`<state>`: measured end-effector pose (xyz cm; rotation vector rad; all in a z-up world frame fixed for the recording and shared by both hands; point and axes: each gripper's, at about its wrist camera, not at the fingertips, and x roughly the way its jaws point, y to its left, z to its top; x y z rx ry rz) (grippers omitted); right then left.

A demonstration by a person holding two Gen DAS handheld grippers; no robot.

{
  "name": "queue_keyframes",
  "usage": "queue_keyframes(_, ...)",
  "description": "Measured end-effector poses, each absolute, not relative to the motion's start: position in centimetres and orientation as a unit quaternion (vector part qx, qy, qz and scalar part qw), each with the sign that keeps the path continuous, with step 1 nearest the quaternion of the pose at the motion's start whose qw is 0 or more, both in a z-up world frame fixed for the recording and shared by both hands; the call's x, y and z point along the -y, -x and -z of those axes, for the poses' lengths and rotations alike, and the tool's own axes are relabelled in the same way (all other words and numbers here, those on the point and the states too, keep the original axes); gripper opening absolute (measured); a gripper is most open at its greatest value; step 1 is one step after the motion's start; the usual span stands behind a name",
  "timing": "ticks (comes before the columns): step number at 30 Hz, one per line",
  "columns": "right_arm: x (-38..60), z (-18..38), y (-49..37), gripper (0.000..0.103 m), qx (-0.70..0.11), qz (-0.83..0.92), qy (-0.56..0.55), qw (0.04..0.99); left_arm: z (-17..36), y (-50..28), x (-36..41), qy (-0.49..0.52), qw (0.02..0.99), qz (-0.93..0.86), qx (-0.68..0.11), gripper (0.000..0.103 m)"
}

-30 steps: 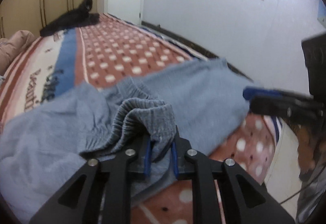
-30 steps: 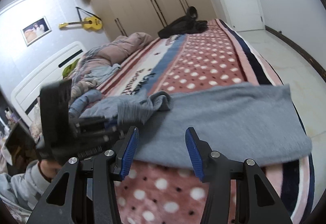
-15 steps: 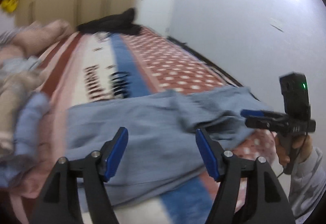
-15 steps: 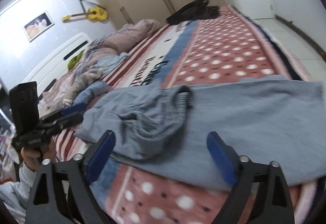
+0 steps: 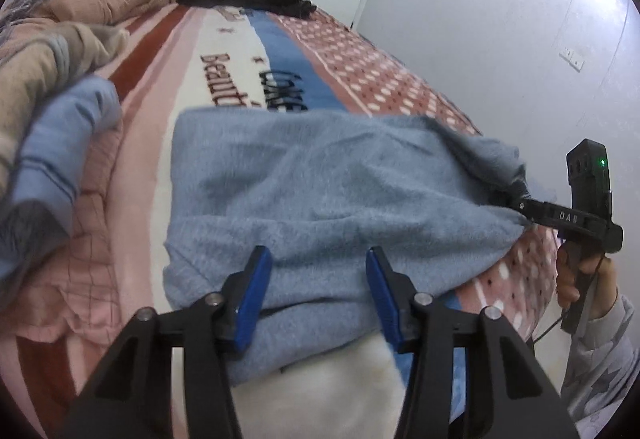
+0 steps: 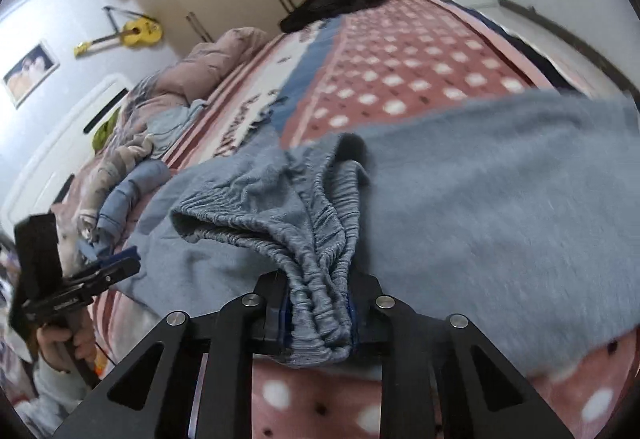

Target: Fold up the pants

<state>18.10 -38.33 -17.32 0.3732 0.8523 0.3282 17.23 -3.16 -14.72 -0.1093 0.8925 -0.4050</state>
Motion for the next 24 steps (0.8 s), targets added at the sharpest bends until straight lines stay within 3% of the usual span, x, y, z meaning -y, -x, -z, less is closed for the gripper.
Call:
queue_keyframes(3,39.8,18.2,-17.7,0.023,-0.411,-0.138,-0.200,0.879,14.8,-16.5,3.3,0.037,0.880,0.194,-0.433,0.046)
queue_keyframes(6,40.5,16.8,-17.3,0.040,-0.393,-0.107,-0.191,0.893,13.7,-15.9,3.4,0.025,0.880,0.197,-0.431,0.046)
queue_keyframes(7,40.7,15.7,-17.1,0.041,-0.381,-0.086,-0.172,0.904,13.0,-15.7,3.2,0.027,0.882,0.202,-0.425,0.047)
queue_keyframes(11,41.4,12.0,-15.9,0.041,-0.336,-0.082,-0.141,0.928,9.7,-16.2,2.5,0.044,0.897,0.201,-0.390,0.051)
queue_keyframes(15,38.7,9.8,-16.0,0.041,-0.328,-0.186,-0.125,0.918,9.3,-18.0,3.3,0.031,0.900,0.191,-0.391,0.051)
queue_keyframes(24,34.8,15.5,-22.2,0.043,-0.405,-0.174,-0.078,0.894,15.6,-19.1,2.9,0.012,0.877,0.158,-0.453,0.051)
